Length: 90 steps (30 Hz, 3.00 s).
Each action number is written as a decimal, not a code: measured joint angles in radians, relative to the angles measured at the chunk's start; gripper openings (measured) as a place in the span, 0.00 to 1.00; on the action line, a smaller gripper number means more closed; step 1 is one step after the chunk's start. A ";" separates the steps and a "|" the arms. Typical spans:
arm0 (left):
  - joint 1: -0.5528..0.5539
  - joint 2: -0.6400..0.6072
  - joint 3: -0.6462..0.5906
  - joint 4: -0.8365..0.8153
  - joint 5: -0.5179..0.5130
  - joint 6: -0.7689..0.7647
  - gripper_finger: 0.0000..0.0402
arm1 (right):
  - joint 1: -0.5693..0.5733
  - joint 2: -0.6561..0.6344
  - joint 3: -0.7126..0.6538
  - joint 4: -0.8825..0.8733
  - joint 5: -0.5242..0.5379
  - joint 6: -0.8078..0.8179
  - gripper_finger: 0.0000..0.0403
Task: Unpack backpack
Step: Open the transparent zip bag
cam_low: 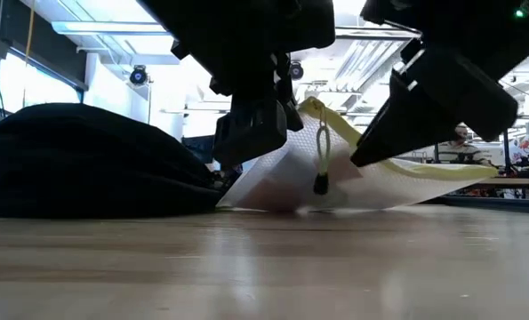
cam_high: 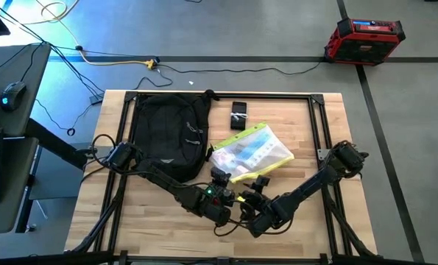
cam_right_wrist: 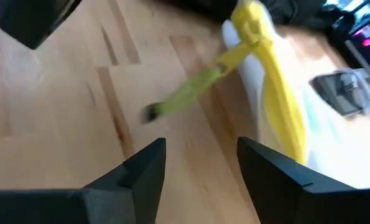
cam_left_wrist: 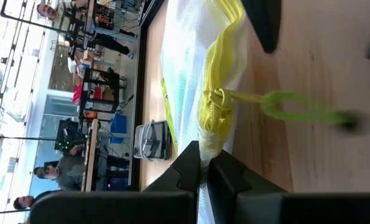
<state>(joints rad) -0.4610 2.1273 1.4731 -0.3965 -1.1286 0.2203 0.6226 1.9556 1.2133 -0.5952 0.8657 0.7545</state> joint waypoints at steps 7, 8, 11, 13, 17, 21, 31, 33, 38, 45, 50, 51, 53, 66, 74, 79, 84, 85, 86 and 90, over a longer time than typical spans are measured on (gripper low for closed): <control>0.000 0.000 0.001 0.003 0.001 0.000 0.00 | -0.021 0.000 0.000 0.215 -0.072 -0.207 0.46; 0.000 0.000 0.001 0.003 0.002 0.000 0.00 | -0.021 0.000 0.000 0.217 -0.066 -0.208 0.46; 0.000 0.000 0.001 0.002 0.002 -0.001 0.00 | -0.024 0.000 0.000 0.176 -0.027 -0.146 0.46; 0.000 0.000 0.001 0.002 0.002 -0.005 0.00 | -0.024 0.000 0.000 0.145 -0.032 -0.103 0.46; 0.000 0.000 0.001 0.000 0.009 -0.007 0.00 | -0.039 0.000 0.000 0.126 -0.024 -0.062 0.46; 0.001 0.000 0.000 -0.004 0.025 -0.011 0.00 | -0.055 -0.001 0.000 0.113 -0.019 -0.020 0.46; 0.000 0.000 0.000 -0.006 0.049 -0.013 0.00 | -0.061 -0.002 0.001 0.116 -0.006 -0.036 0.38; 0.000 0.000 0.000 -0.005 0.067 -0.010 0.00 | -0.062 -0.002 0.002 0.115 -0.002 -0.035 0.32; -0.002 0.000 -0.001 0.001 0.080 0.005 0.00 | -0.068 -0.003 0.008 0.112 0.000 -0.033 0.11; -0.010 0.000 0.001 0.011 0.071 0.019 0.00 | -0.057 -0.002 0.044 -0.036 0.000 0.023 0.01; -0.018 0.000 0.001 0.008 0.066 0.065 0.00 | -0.043 -0.002 0.053 -0.194 0.020 0.163 0.00; -0.022 0.000 0.001 0.007 0.063 0.073 0.00 | -0.040 -0.002 0.053 -0.232 0.021 0.194 0.00; -0.028 0.000 0.001 0.006 0.046 0.081 0.00 | -0.033 -0.002 0.053 -0.300 0.018 0.255 0.00; -0.037 0.000 0.001 -0.057 0.011 0.077 0.00 | 0.035 -0.001 0.050 -0.610 -0.003 0.528 0.00; -0.037 0.000 0.001 -0.058 0.009 0.075 0.00 | 0.041 -0.001 0.048 -0.678 -0.013 0.555 0.00; -0.039 0.000 0.001 -0.061 0.021 0.071 0.00 | 0.040 -0.001 0.048 -0.648 -0.019 0.548 0.00; -0.039 0.000 0.001 -0.093 -0.011 0.054 0.00 | 0.043 -0.001 0.048 -0.632 -0.033 0.545 0.00; -0.039 0.000 0.001 -0.117 -0.026 0.040 0.00 | 0.046 -0.001 0.048 -0.625 -0.035 0.530 0.00; -0.038 0.000 0.001 -0.146 -0.040 0.020 0.00 | 0.049 -0.001 0.048 -0.613 -0.037 0.518 0.00; -0.027 0.000 0.001 -0.296 -0.052 -0.095 0.00 | 0.068 -0.001 0.048 -0.548 -0.036 0.462 0.00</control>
<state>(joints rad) -0.4876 2.1269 1.4738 -0.6921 -1.1805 0.1255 0.6906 1.9545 1.2610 -1.1428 0.8294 1.2170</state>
